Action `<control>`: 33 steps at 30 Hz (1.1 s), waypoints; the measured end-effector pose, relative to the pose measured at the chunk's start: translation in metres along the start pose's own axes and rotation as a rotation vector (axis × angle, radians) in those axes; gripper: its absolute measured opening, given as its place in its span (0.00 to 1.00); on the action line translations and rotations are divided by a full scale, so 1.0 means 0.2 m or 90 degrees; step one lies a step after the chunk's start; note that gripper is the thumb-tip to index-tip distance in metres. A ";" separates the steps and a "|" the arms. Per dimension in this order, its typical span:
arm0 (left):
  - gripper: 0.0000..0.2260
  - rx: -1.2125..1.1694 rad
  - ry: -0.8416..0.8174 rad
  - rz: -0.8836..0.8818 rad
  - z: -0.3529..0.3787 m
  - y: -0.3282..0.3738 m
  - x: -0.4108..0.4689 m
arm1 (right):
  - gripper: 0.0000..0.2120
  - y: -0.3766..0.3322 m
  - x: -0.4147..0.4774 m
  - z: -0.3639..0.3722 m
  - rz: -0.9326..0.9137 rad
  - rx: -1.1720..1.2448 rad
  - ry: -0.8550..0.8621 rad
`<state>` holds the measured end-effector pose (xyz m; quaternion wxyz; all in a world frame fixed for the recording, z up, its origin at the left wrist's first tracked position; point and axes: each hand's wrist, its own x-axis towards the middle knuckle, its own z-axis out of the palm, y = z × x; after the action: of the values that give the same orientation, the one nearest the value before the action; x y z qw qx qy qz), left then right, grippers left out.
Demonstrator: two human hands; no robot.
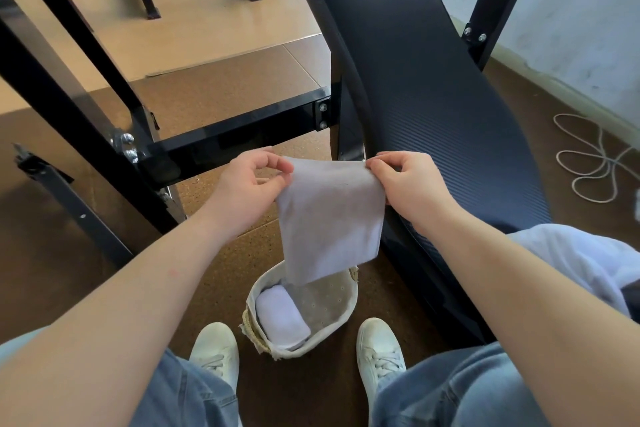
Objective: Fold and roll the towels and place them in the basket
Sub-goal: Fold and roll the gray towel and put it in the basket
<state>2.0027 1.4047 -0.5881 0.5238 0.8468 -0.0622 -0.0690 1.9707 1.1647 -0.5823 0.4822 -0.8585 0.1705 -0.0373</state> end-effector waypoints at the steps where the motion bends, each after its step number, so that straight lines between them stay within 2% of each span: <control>1: 0.03 0.002 0.022 0.009 0.00 0.00 0.00 | 0.11 0.00 0.01 0.00 -0.027 -0.012 -0.010; 5: 0.05 0.031 0.110 0.064 -0.02 -0.01 0.00 | 0.17 -0.01 0.00 -0.01 -0.089 0.037 -0.081; 7: 0.06 0.069 0.135 0.113 -0.03 -0.01 0.00 | 0.18 0.00 -0.01 -0.01 -0.113 0.040 -0.073; 11: 0.07 0.073 0.078 0.161 -0.04 0.00 0.00 | 0.18 -0.03 -0.02 -0.01 -0.094 0.025 -0.025; 14: 0.13 0.084 -0.005 0.163 -0.05 0.00 0.00 | 0.14 -0.05 -0.03 -0.05 -0.084 -0.018 -0.082; 17: 0.22 0.119 -0.030 0.163 -0.05 -0.01 0.00 | 0.26 -0.06 -0.04 -0.06 -0.104 -0.112 -0.126; 19: 0.24 0.148 -0.027 0.173 -0.03 -0.01 -0.01 | 0.28 -0.06 -0.04 -0.05 -0.118 -0.160 -0.122; 24: 0.22 0.224 -0.003 0.205 -0.02 -0.01 -0.01 | 0.25 -0.05 -0.03 -0.01 -0.132 -0.189 -0.085; 29: 0.19 0.250 0.010 0.206 -0.01 0.00 -0.03 | 0.20 -0.06 -0.03 -0.03 -0.120 -0.150 -0.093; 33: 0.22 0.145 -0.035 0.139 -0.01 0.01 -0.03 | 0.16 -0.08 -0.03 -0.04 -0.075 -0.045 -0.108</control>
<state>1.9964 1.4066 -0.5844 0.4272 0.8865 -0.1756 -0.0276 1.9668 1.1680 -0.5645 0.4612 -0.8837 0.0795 0.0132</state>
